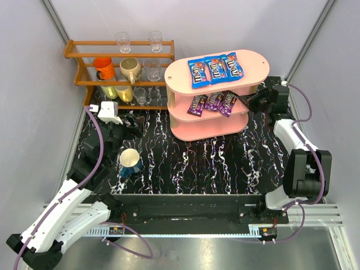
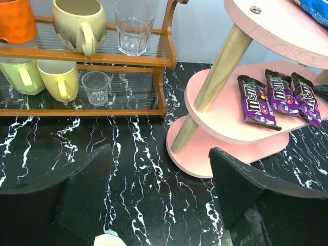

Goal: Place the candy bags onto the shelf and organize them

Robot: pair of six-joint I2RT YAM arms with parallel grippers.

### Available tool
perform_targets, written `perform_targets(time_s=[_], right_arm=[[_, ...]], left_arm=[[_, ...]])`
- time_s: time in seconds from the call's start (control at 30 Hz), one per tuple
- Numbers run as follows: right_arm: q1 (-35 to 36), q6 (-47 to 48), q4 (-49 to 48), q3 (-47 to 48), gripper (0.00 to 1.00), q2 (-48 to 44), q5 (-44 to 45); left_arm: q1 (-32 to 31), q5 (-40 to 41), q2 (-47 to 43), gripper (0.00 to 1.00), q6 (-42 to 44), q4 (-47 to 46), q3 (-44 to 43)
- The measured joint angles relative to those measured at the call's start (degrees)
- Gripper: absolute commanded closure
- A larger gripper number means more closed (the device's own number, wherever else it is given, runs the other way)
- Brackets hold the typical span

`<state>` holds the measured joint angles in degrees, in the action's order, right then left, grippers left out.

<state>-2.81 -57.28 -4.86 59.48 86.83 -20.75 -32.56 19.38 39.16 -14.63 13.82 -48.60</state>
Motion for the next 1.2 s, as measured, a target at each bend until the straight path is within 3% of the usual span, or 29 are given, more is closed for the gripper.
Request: perform_targets(time_s=[0.67, 1.2], right_arm=[[1.4, -0.5, -1.8, 4.0, 1.00, 5.0, -1.1], [3.1, -2.1, -2.2, 4.7, 1.00, 5.6, 3.0]], left_arm=[[0.0, 0.7, 0.8, 0.19, 0.3, -0.6, 0.0], [0.0, 1.1, 1.1, 0.19, 0.8, -0.6, 0.0]])
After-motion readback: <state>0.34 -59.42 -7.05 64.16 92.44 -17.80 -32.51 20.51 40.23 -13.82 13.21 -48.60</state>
